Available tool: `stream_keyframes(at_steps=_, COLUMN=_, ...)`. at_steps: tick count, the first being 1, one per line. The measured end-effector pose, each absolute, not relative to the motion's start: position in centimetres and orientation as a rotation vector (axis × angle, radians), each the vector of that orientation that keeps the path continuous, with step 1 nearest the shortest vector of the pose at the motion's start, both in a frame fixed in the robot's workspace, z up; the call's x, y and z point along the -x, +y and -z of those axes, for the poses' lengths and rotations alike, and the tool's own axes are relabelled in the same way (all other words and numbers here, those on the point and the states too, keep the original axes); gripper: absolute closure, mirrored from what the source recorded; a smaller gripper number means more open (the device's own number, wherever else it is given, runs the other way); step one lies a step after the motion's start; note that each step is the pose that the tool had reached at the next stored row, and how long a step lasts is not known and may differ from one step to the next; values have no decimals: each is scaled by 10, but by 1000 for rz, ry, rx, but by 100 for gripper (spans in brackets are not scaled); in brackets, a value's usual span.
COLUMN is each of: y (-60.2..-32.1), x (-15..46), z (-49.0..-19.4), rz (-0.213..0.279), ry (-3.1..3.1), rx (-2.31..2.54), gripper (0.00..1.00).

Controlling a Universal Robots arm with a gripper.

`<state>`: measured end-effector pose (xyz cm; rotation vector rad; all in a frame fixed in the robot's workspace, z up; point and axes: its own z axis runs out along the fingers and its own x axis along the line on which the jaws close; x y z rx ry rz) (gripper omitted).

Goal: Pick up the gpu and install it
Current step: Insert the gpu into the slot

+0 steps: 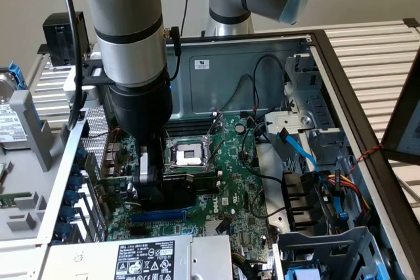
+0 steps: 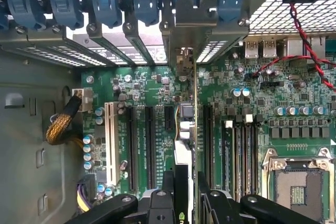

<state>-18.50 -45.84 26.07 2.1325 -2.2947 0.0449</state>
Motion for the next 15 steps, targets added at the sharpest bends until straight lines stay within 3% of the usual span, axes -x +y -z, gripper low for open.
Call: stream_keyframes(at_steps=15, y=-461, x=185, z=-258, rz=-14, ry=-2295, rx=-2131, gripper=73)
